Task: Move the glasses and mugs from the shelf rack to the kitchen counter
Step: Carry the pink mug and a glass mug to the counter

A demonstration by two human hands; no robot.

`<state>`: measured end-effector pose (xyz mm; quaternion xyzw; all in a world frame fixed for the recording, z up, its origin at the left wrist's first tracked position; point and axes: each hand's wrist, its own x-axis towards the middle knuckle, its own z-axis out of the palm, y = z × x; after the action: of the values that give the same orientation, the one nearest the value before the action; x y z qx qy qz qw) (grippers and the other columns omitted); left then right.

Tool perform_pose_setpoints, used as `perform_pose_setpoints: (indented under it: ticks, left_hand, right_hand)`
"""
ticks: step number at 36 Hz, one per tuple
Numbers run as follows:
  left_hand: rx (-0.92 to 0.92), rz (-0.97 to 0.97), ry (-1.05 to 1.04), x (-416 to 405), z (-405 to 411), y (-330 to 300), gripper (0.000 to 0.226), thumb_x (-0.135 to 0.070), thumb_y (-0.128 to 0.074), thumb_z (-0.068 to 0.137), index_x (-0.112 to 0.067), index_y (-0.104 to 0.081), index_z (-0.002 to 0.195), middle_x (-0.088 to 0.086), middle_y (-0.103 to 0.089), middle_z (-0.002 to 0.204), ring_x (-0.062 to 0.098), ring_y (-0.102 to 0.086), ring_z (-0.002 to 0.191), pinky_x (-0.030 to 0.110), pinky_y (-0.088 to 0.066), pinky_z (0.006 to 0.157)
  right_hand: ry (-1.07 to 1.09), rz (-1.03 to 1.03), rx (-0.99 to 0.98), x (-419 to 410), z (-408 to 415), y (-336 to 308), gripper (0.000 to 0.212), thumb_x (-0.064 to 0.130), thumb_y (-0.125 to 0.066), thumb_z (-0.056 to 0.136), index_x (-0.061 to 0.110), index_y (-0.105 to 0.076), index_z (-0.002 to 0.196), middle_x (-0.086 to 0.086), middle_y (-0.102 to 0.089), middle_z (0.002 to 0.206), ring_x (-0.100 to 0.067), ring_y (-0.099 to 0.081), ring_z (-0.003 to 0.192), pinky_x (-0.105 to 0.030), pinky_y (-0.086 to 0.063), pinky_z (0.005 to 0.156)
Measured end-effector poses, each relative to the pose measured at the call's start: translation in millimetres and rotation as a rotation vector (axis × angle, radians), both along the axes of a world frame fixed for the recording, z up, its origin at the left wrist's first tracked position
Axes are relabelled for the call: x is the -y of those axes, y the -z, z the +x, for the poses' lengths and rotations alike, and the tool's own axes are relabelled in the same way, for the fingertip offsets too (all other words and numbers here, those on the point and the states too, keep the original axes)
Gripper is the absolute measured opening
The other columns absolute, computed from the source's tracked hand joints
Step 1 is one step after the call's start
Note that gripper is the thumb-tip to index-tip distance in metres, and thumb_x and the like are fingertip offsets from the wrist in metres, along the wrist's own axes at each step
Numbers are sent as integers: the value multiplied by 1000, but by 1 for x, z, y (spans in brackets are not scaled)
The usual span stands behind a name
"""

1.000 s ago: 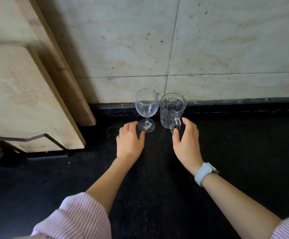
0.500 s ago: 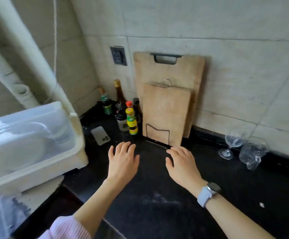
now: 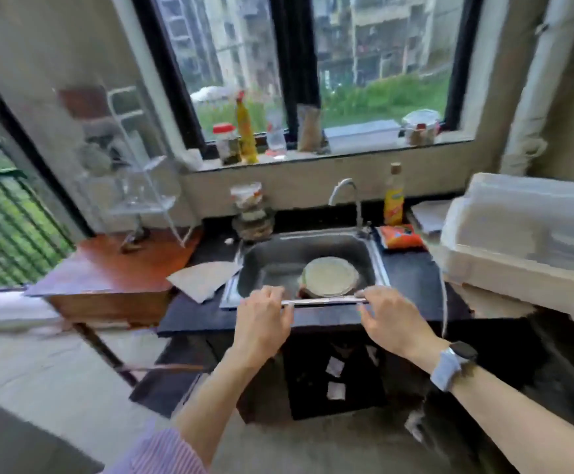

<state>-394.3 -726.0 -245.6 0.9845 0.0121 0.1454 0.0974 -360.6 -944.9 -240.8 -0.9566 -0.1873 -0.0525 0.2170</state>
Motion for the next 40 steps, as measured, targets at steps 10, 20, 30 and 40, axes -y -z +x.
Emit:
perform_pose_setpoints:
  ticks: [10,20,30,40]
  left_hand:
    - [37,-144,-508,-230,-99,-10,33,-34,-46,91,-17,-56,118,6,-62,118,26,-55,109,38,-42,91]
    - [57,-135,-654,-366,-44,-28,32,-33,-45,92,-15,-56,117,6,-62,116,26,-55,107,39,-44,92]
    - [156,-122,-587,-489,92,-107,33,-31,-42,93,-13,-57,116,7,-63,112,25,-58,101,37,-46,87]
    - [306,-136,-494,-605,209,-184,27,-27,-45,92,-10,-61,106,11,-63,105,30,-59,95,42,-50,81]
  right_hand:
    - [-515,-4,21,-268,-7,-19,30,26,-43,91,15,-59,114,-7,-62,120,-27,-52,114,-39,-41,91]
    - [-730,-19,73,-433,69,-30,32,32,-38,90,17,-64,102,-8,-67,106,-29,-58,98,-39,-48,84]
    - [-717,30,68,-571,192,-101,35,27,-40,93,16,-51,124,-10,-57,127,-28,-51,117,-41,-43,97]
    - [-653,129,229,-675,289,-172,27,19,-42,93,4,-58,109,-16,-64,112,-29,-58,102,-42,-48,90]
